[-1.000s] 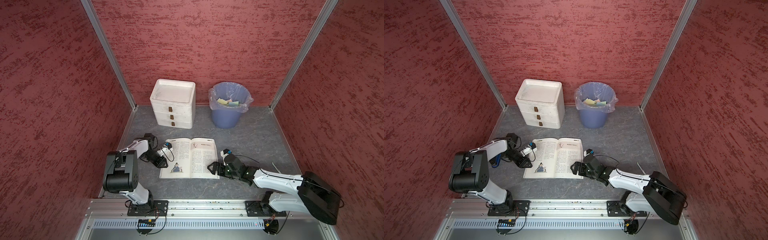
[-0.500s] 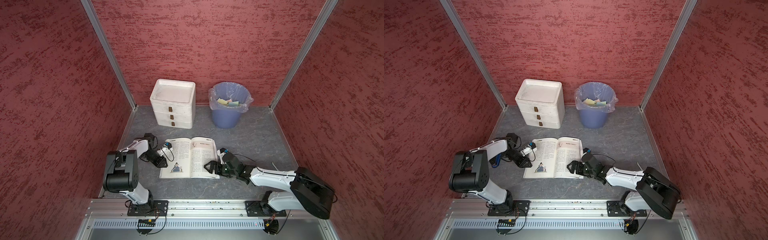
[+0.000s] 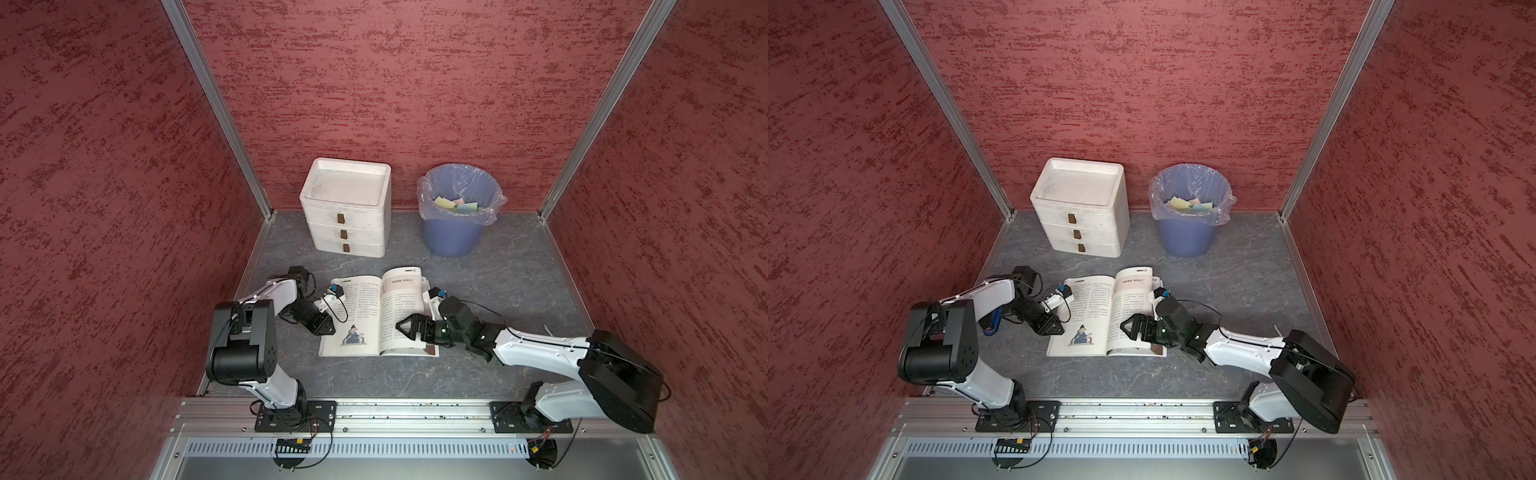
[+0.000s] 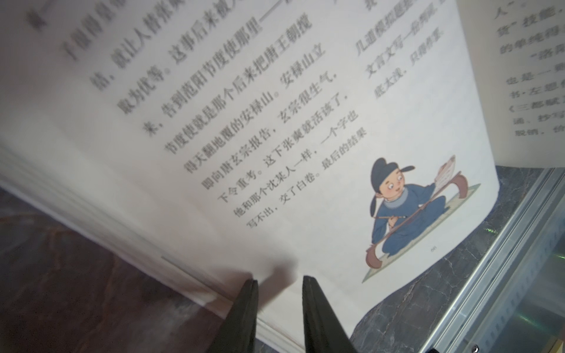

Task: Peel off the used sticky note
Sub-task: Turn the page of the book at the center of the board, then tear off the note from the book.

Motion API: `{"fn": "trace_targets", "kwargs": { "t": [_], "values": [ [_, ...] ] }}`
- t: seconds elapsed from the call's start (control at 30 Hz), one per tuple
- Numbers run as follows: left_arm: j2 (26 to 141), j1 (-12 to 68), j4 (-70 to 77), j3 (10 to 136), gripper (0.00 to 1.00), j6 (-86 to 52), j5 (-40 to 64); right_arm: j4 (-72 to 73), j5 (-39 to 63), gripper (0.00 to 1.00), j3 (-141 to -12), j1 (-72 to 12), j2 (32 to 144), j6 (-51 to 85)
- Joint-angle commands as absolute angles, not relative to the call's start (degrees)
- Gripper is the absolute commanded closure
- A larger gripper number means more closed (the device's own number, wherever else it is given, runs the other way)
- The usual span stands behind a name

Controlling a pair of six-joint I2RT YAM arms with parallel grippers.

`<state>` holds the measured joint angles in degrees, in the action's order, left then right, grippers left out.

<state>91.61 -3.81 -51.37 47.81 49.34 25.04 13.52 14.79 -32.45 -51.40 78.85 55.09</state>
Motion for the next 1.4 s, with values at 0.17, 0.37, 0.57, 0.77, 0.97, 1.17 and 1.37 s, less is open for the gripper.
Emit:
{"fn": "trace_targets", "kwargs": {
  "t": [0.17, 0.37, 0.57, 0.77, 0.97, 1.17, 1.37],
  "values": [
    [90.7, -8.7, -54.4, 50.7, 0.72, 51.6, 28.2, 10.6, 13.3, 0.02, -40.5, -56.6, 79.9, 52.7],
    [88.3, -18.7, -62.7, 56.9, 0.72, 56.8, 35.1, 8.1, 13.4, 0.02, -52.1, -61.0, 90.0, 50.0],
    [87.2, -26.1, -68.1, 61.8, 0.72, 60.5, 37.7, 4.3, 15.4, 0.01, -63.7, -64.8, 98.4, 47.2],
    [86.6, -27.8, -71.3, 64.8, 0.71, 61.1, 40.1, -2.1, 11.7, 0.02, -63.9, -65.4, 95.7, 44.4],
    [84.7, -21.9, -70.6, 63.9, 0.69, 58.0, 40.3, -8.7, 5.1, 0.01, -50.5, -60.3, 81.3, 45.7],
    [82.2, -9.4, -65.5, 60.9, 0.68, 50.2, 36.7, -9.6, 9.1, 0.02, -33.1, -46.8, 66.4, 45.8],
    [82.8, 2.5, -61.4, 59.9, 0.68, 43.4, 32.6, -5.7, 16.6, 0.02, -24.7, -36.8, 61.4, 44.9]
  ]
}}
